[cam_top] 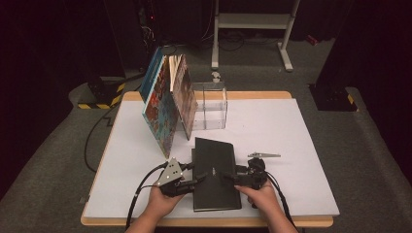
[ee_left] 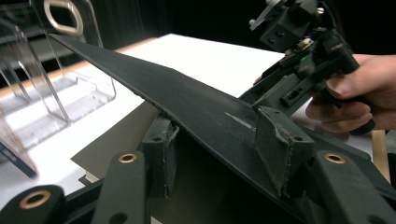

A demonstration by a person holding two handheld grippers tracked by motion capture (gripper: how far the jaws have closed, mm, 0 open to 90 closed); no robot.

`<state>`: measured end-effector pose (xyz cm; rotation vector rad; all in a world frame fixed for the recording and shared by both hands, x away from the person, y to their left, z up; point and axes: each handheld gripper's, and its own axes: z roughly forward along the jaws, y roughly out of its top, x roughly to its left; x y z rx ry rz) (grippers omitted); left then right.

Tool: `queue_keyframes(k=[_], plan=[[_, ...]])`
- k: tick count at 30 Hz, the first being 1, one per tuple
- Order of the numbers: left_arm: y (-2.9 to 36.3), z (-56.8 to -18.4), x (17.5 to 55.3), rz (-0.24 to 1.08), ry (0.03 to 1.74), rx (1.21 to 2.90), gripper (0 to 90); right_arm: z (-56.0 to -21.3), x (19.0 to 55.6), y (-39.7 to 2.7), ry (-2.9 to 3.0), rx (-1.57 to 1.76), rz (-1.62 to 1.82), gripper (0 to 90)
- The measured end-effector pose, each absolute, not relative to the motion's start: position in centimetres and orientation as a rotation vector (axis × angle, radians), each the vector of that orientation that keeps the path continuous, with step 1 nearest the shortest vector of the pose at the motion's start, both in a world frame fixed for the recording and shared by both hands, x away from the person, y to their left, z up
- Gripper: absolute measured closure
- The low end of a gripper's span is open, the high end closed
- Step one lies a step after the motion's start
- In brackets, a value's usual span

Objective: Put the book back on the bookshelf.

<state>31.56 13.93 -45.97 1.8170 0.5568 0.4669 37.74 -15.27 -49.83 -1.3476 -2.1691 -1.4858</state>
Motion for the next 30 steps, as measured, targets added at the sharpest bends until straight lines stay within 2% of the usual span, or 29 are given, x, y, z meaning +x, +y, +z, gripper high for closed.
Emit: queue_keyframes(k=[12, 23, 30], plan=[[13.9, -45.9, 31.1, 0.497, 0.521, 1.807, 50.5, -50.1, 38.3, -15.4, -2.081, -1.283, -1.487, 0.2], [13.6, -45.6, 31.6, 0.439, 0.595, 1.817, 52.4, -48.1, 36.3, -16.7, -2.22, -1.349, -1.588, 15.3], [12.9, -45.1, 31.8, 0.457, 0.628, 1.809, 55.5, -46.8, 35.0, -17.5, -2.279, -1.38, -1.721, 24.6]])
